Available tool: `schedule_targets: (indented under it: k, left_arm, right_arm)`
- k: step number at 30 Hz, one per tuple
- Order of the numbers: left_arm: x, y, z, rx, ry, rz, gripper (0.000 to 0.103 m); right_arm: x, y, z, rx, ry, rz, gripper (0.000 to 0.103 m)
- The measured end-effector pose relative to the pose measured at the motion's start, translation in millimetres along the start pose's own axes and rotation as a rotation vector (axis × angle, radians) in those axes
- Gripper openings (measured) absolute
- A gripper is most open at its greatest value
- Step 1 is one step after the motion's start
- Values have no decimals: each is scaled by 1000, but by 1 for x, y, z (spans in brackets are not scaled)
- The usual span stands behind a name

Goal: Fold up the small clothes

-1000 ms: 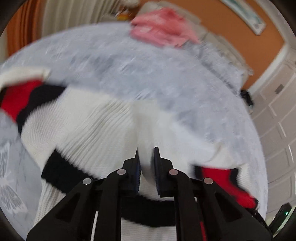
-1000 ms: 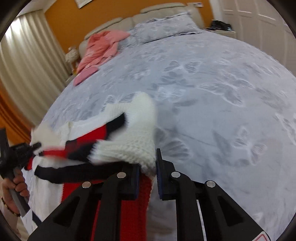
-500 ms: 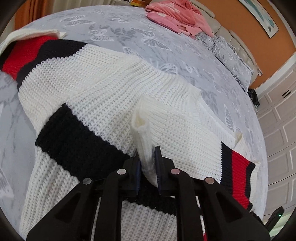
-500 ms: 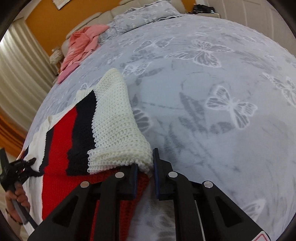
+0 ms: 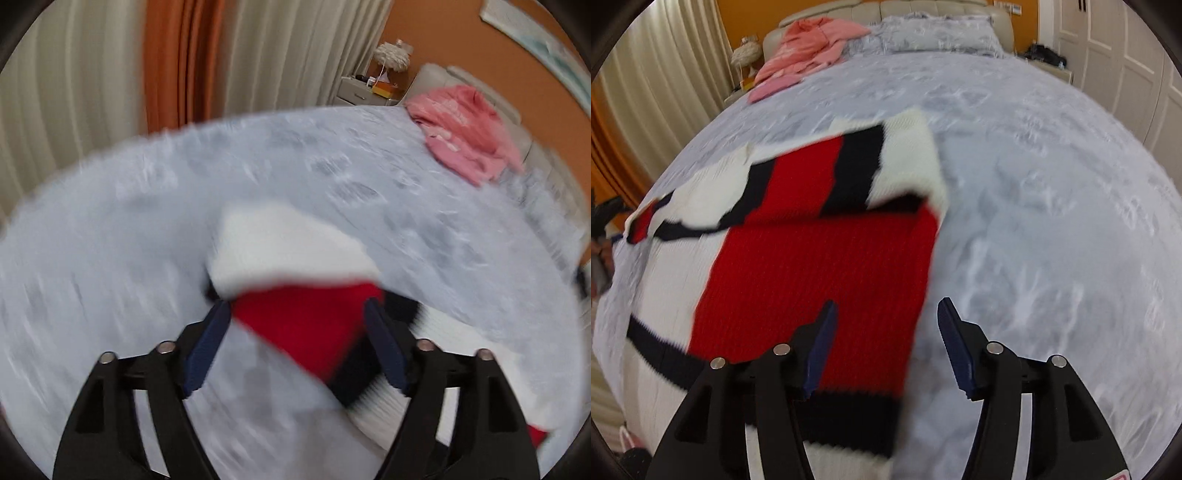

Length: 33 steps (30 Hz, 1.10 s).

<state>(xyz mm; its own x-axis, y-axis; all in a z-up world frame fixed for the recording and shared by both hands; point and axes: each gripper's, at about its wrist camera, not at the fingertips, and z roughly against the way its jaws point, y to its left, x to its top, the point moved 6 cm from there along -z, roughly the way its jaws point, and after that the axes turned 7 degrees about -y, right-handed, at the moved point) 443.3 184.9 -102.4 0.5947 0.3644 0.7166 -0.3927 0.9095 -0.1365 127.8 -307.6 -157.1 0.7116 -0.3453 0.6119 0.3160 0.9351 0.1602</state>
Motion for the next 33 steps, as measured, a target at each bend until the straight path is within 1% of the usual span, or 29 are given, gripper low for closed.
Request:
schedule_targets:
  k: [1, 2, 3, 4, 5, 6, 7, 8, 9, 10, 11, 12, 14, 16, 17, 18, 19, 21, 23, 24, 26, 27, 28, 29, 31, 32, 33]
  left_arm:
    - [3, -1, -12, 29, 18, -68, 79]
    - [2, -4, -26, 48, 56, -140, 79]
    - [-3, -9, -43, 50, 119, -231, 79]
    - [-9, -11, -53, 65, 154, -302, 71]
    - [-12, -11, -59, 77, 161, -362, 63]
    - [-14, -10, -62, 77, 158, -401, 48]
    - [-13, -7, -63, 52, 158, -380, 27]
    - [-8, -1, -63, 31, 155, -336, 18]
    - [1, 7, -60, -3, 139, -258, 11]
    - [7, 12, -55, -35, 117, -195, 10]
    - [20, 18, -43, -71, 70, -117, 9]
    - [26, 19, -31, -96, 34, -82, 9]
    - [42, 9, -2, -161, -38, -43, 9]
    - [57, -18, 46, -280, -123, -45, 9]
    - [60, -36, 70, -355, -145, -48, 9]
    - [60, -50, 89, -421, -153, -48, 9]
    - [57, -72, 113, -510, -156, -45, 9]
    - [48, -108, 145, -666, -150, -30, 9]
    - [26, -145, 169, -786, -109, -57, 9]
    - [4, -166, 175, -835, -60, -85, 13]
    - [-39, -189, 168, -859, 29, -117, 14]
    - [-74, -198, 153, -858, 122, -130, 16]
    - [-99, -200, 139, -832, 195, -139, 17]
    - [-134, -197, 118, -776, 278, -133, 16]
    - [-166, -183, 100, -699, 329, -103, 16]
    - [-175, -175, 96, -680, 340, -72, 17]
    - [-182, -165, 93, -671, 353, -17, 20]
  right_arm:
    - [-6, 2, 2, 4, 8, -4, 55]
    - [-9, 4, 1, 8, 16, -4, 55]
    - [-12, 6, 0, 8, 28, 0, 55]
    - [-12, 8, 0, 5, 34, 3, 55]
    - [-10, 10, 1, 4, 32, 2, 55]
    - [-8, 10, 1, 3, 29, 1, 55]
    - [-5, 10, 3, -1, 23, 1, 56]
    - [-2, 10, 4, -4, 15, -1, 56]
    - [1, 8, 3, -4, 11, -6, 57]
    - [3, 7, 3, -3, 9, -14, 57]
    - [4, 5, 4, 2, 10, -30, 57]
    - [5, 5, 4, 6, 12, -40, 57]
    - [7, 6, 4, 25, 15, -61, 57]
    - [11, 13, 4, 64, 16, -66, 57]
    - [13, 19, 4, 82, 21, -62, 57]
    - [17, 27, 3, 103, 22, -53, 57]
    - [19, 34, 4, 120, 16, -44, 57]
    - [24, 49, 7, 156, 1, -26, 58]
    - [26, 58, 8, 181, -4, -24, 60]
    - [27, 61, 7, 200, -2, -34, 62]
    - [28, 64, 4, 235, 10, -50, 63]
    - [30, 65, 0, 253, 20, -64, 63]
    - [33, 66, -5, 273, 35, -80, 63]
    - [35, 67, -8, 286, 39, -89, 63]
    - [50, 73, -19, 357, 50, -117, 64]
    - [58, 78, -26, 393, 59, -130, 67]
    - [64, 82, -32, 419, 66, -139, 70]
